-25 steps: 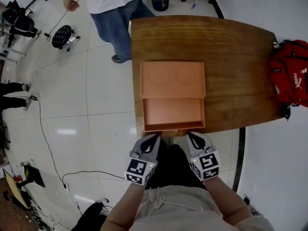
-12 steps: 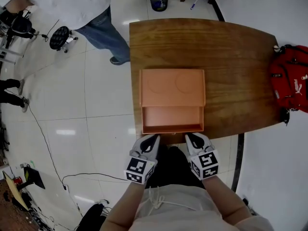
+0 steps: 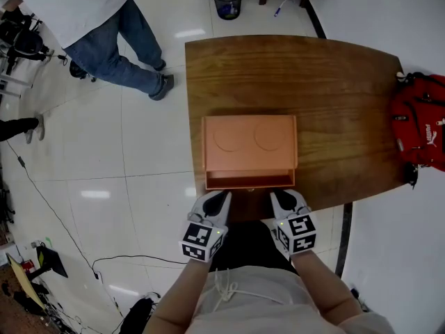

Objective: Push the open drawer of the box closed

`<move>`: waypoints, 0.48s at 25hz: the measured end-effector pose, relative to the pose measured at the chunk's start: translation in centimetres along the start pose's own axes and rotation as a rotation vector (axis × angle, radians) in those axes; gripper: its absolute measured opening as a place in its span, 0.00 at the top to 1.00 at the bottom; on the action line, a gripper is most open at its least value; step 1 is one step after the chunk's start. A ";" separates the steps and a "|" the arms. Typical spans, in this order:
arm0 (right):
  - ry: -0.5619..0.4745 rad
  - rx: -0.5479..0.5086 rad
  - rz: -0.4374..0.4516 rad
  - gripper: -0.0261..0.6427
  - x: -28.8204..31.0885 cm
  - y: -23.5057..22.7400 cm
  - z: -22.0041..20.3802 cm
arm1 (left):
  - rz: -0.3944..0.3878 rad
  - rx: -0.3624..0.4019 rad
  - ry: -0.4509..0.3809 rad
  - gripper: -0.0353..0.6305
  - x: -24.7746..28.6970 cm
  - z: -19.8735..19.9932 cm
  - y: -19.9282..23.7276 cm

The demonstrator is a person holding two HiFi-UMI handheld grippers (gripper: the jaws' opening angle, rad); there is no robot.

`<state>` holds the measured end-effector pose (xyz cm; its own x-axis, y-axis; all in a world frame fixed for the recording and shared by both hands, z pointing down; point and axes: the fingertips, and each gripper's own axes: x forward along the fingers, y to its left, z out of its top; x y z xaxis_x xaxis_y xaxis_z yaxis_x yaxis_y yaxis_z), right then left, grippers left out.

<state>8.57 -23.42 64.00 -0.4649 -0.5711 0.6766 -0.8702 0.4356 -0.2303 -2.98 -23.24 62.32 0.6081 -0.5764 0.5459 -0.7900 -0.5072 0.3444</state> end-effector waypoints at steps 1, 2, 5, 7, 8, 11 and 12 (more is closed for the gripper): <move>-0.001 0.008 -0.009 0.95 0.2 -0.4 0.2 | -0.001 0.000 -0.001 0.94 0.3 0.3 0.2; -0.001 0.018 -0.018 0.95 0.3 -0.8 0.4 | -0.003 0.000 -0.002 0.94 0.5 0.6 0.4; -0.002 0.045 -0.037 0.95 0.9 -1.7 1.0 | -0.006 -0.002 0.000 0.94 1.1 1.2 1.0; -0.002 0.051 -0.042 0.95 1.2 -2.1 1.4 | -0.010 -0.005 0.003 0.94 1.6 1.6 1.3; -0.002 0.051 -0.044 0.95 1.4 -2.2 1.6 | -0.012 -0.005 0.005 0.94 1.8 1.7 1.5; -0.001 0.050 -0.046 0.95 2.0 -2.5 2.2 | -0.016 -0.002 0.009 0.94 2.4 2.2 2.0; 0.001 0.050 -0.047 0.95 2.1 -2.6 2.4 | -0.016 -0.002 0.010 0.94 2.5 2.4 2.1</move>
<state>9.50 -27.41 64.38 -0.4232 -0.5893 0.6882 -0.8981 0.3733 -0.2325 -2.98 -27.28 62.60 0.6196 -0.5618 0.5481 -0.7804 -0.5152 0.3542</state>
